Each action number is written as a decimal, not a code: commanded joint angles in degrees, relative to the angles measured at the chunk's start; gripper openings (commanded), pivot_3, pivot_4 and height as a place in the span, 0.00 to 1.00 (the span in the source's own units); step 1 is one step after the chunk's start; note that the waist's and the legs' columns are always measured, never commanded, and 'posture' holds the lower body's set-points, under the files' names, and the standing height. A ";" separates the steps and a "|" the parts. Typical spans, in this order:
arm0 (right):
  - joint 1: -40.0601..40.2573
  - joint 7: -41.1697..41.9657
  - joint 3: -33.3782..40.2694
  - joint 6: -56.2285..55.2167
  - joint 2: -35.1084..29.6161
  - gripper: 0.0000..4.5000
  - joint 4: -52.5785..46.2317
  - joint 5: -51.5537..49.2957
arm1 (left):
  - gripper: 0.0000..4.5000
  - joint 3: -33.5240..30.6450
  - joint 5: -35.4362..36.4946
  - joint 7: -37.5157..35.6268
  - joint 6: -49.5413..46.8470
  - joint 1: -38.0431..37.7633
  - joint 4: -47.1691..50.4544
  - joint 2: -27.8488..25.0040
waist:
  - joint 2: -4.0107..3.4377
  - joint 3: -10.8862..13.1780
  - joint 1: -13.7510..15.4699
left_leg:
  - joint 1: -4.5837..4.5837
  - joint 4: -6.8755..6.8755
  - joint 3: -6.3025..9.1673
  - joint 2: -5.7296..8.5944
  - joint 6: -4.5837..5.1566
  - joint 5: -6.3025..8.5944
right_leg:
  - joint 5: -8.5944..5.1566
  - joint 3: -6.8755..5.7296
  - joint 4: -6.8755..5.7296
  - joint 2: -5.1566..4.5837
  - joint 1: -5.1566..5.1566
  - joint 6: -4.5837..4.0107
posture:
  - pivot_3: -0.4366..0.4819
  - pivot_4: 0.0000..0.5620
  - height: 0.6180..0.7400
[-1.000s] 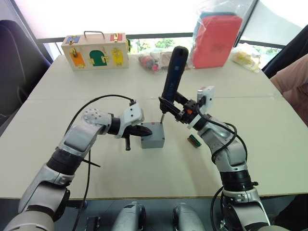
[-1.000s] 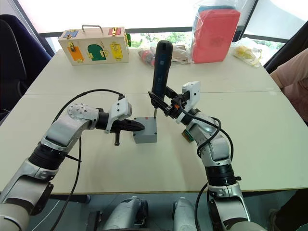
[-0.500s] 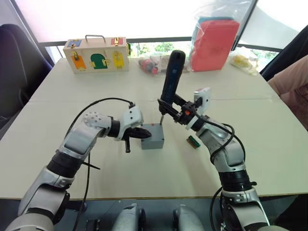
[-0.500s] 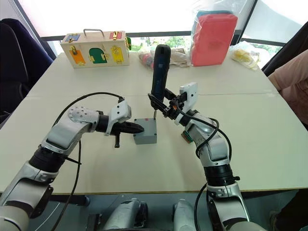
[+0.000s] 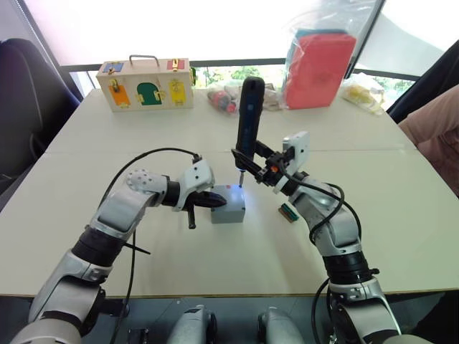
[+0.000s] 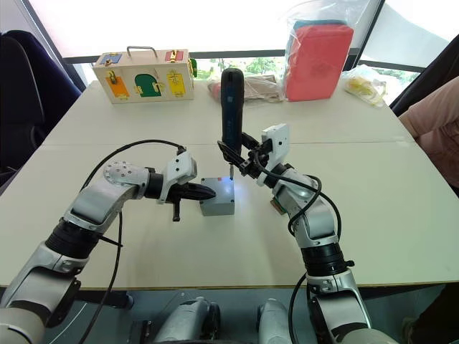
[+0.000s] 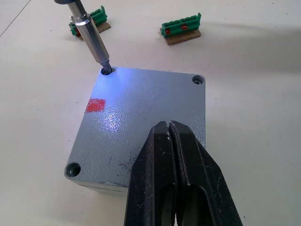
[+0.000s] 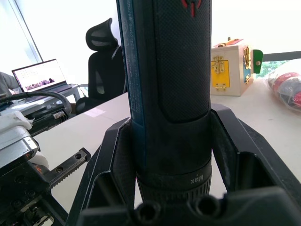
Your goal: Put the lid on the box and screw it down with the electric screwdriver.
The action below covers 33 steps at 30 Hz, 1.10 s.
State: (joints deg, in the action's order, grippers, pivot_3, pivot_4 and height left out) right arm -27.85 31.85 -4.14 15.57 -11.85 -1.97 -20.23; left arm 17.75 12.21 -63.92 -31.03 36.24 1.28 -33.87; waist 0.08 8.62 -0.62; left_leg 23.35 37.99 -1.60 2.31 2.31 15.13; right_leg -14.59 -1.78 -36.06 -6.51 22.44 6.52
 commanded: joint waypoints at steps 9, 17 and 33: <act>2.32 -0.29 -0.92 1.92 -0.09 0.41 3.91 1.67 | 0.00 1.03 -1.01 0.04 -0.14 -0.37 -0.87 0.57 | 0.00 0.00 0.01 | -0.02 -0.01 0.03 0.01 0.01 0.02 | 0.00 0.00 0.03 -0.17 0.09 -0.01 | 0.48 0.27 1.00; -5.33 -4.15 7.28 8.24 -1.73 0.41 -3.67 -5.37 | 0.00 -0.44 0.80 -0.71 0.43 -1.27 -1.66 1.31 | -0.05 0.05 0.14 | 0.03 -0.04 0.04 0.02 0.02 0.03 | -0.01 -0.01 0.04 -0.28 0.19 -0.02 | 0.48 0.27 1.00; -31.60 -24.58 28.45 74.40 -25.39 0.41 2.30 -29.13 | 0.00 -8.79 10.47 -6.19 -2.15 2.70 7.75 -3.65 | -0.29 0.37 -0.25 | 1.17 -0.13 0.01 -0.01 -0.09 -0.06 | 0.04 -0.08 0.06 -0.37 1.09 -0.07 | 0.48 0.27 1.00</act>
State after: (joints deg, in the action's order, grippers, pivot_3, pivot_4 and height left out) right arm -60.35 7.10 23.59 83.76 -34.18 -1.93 -49.80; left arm 9.95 20.77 -67.48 -33.27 39.60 4.67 -35.94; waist -0.21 8.99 -0.86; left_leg 24.51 37.85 -1.62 2.30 2.29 15.11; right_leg -14.59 -1.85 -35.96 -6.91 23.51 6.39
